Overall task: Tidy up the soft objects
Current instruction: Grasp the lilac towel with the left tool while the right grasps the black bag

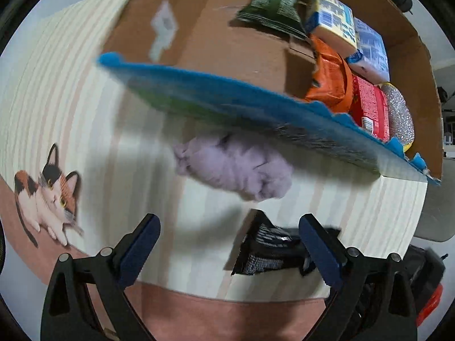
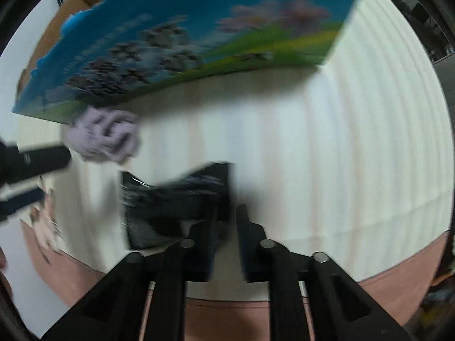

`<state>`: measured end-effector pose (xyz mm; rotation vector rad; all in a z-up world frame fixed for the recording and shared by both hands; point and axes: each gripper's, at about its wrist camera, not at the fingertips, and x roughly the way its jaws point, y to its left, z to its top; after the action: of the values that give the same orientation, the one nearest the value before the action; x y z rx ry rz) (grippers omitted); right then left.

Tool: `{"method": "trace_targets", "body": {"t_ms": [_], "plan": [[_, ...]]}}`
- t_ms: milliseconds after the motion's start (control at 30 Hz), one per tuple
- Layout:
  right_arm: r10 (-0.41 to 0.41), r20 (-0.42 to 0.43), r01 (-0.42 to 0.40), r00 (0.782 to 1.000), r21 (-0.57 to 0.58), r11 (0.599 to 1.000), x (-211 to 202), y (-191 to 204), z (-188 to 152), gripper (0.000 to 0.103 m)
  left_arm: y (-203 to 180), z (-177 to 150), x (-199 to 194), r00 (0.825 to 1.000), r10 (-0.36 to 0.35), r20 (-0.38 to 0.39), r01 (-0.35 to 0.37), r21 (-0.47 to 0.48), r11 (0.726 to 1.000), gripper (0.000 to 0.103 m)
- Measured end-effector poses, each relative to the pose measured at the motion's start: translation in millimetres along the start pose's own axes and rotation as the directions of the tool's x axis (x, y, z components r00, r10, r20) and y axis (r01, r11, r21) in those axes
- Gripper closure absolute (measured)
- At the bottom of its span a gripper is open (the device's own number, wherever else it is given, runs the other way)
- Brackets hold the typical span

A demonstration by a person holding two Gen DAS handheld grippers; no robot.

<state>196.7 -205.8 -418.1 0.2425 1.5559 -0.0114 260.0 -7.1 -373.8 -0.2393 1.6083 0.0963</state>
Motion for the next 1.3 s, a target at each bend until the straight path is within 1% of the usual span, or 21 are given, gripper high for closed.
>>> {"method": "trace_targets", "body": {"t_ms": [67,100,200,267,333,400,433,500,533,600,633,733,767,800,833,867,1000,1133,1167,1233,1300], "plan": [[0.077,-0.033,-0.075,0.996,0.057,0.996,0.0,-20.1,-2.9,0.089,-7.5,4.5,10.0,1.000,-0.005,-0.004,0.005,-0.008,1.000,0.003],[0.090,-0.036,-0.087,0.995,0.081,0.993,-2.3,-28.9,-5.4,0.089,-9.5,6.8,14.4,1.000,-0.004,-0.004,0.004,-0.017,1.000,0.003],[0.078,-0.016,-0.076,0.997,0.076,0.994,-10.9,-37.6,-11.1,0.088,-14.6,11.7,28.4,0.999,0.034,0.004,-0.034,-0.032,0.999,0.003],[0.081,-0.023,-0.079,0.996,0.069,0.995,-13.2,-37.5,-14.0,0.086,-10.6,10.1,36.1,0.996,0.094,-0.006,-0.095,-0.024,0.995,0.003],[0.094,-0.029,-0.092,0.995,0.064,0.994,-15.0,-33.2,-8.3,0.069,0.4,4.9,39.8,0.992,0.120,-0.028,-0.121,-0.020,0.992,0.003],[0.134,-0.028,-0.134,0.991,0.022,0.991,-20.7,-26.2,-6.1,0.031,23.1,-8.2,37.8,0.988,0.141,-0.055,-0.142,-0.019,0.990,0.003],[0.162,-0.034,-0.164,0.986,-0.032,0.986,-23.8,-18.9,-3.8,0.026,34.4,-15.4,34.5,0.987,0.154,-0.053,-0.155,-0.014,0.988,0.003],[0.146,-0.039,-0.151,0.988,-0.204,0.967,-30.2,4.5,1.0,0.025,56.3,-28.8,27.9,0.981,0.186,-0.053,-0.187,-0.016,0.982,0.003],[0.109,-0.040,-0.116,0.993,-0.312,0.943,-31.3,20.0,3.2,0.025,66.7,-34.6,24.8,0.980,0.192,-0.055,-0.193,-0.024,0.981,0.003],[0.021,-0.037,-0.037,0.999,-0.503,0.863,-26.9,47.8,5.5,0.025,84.6,-42.8,18.5,0.982,0.179,-0.059,-0.183,-0.059,0.981,0.003],[-0.042,-0.028,0.017,0.999,-0.606,0.795,-19.8,63.9,5.0,0.025,90.9,-45.3,15.8,0.984,0.169,-0.059,-0.173,-0.075,0.982,0.003],[-0.174,-0.010,0.105,0.985,-0.764,0.637,4.9,88.4,4.8,0.025,102.8,-48.3,9.1,0.990,0.128,-0.056,-0.134,-0.120,0.984,0.003],[-0.204,-0.019,0.111,0.979,-0.787,0.606,14.4,93.4,5.4,0.025,106.8,-48.6,6.7,0.994,0.097,-0.053,-0.104,-0.146,0.984,0.003],[-0.219,-0.029,0.109,0.975,-0.798,0.593,21.1,97.1,6.3,0.025,109.1,-48.1,5.0,0.996,0.073,-0.051,-0.081,-0.167,0.983,0.003],[-0.216,-0.074,0.071,0.974,-0.803,0.592,28.8,99.8,7.2,0.025,110.7,-47.1,3.8,0.998,0.048,-0.051,-0.057,-0.181,0.982,0.003],[-0.209,-0.108,0.040,0.972,-0.799,0.600,33.6,101.0,8.2,0.025,112.6,-44.0,2.3,0.999,0.011,-0.050,-0.021,-0.198,0.980,0.003],[-0.213,-0.130,0.041,0.968,-0.758,0.651,37.1,96.4,8.2,0.028,108.2,-30.1,-2.4,0.993,-0.121,-0.013,0.114,-0.247,0.962,0.003],[-0.180,-0.222,0.028,0.958,-0.554,0.832,37.1,56.9,16.1,0.035,79.1,-7.5,1.6,0.981,-0.193,-0.015,0.184,-0.242,0.953,0.005],[-0.159,-0.256,0.025,0.953,-0.457,0.889,37.4,39.1,18.6,0.037,71.6,-3.7,4.1,0.981,-0.195,-0.019,0.185,-0.235,0.954,0.005],[-0.113,-0.272,0.011,0.956,-0.350,0.937,35.2,16.3,19.5,0.037,61.2,8.9,8.8,0.984,-0.175,-0.022,0.166,-0.210,0.963,0.005],[-0.053,-0.270,-0.024,0.961,-0.276,0.961,31.6,-1.4,17.5,0.037,48.7,19.1,16.9,0.992,-0.122,-0.036,0.114,-0.170,0.979,0.007]]}}
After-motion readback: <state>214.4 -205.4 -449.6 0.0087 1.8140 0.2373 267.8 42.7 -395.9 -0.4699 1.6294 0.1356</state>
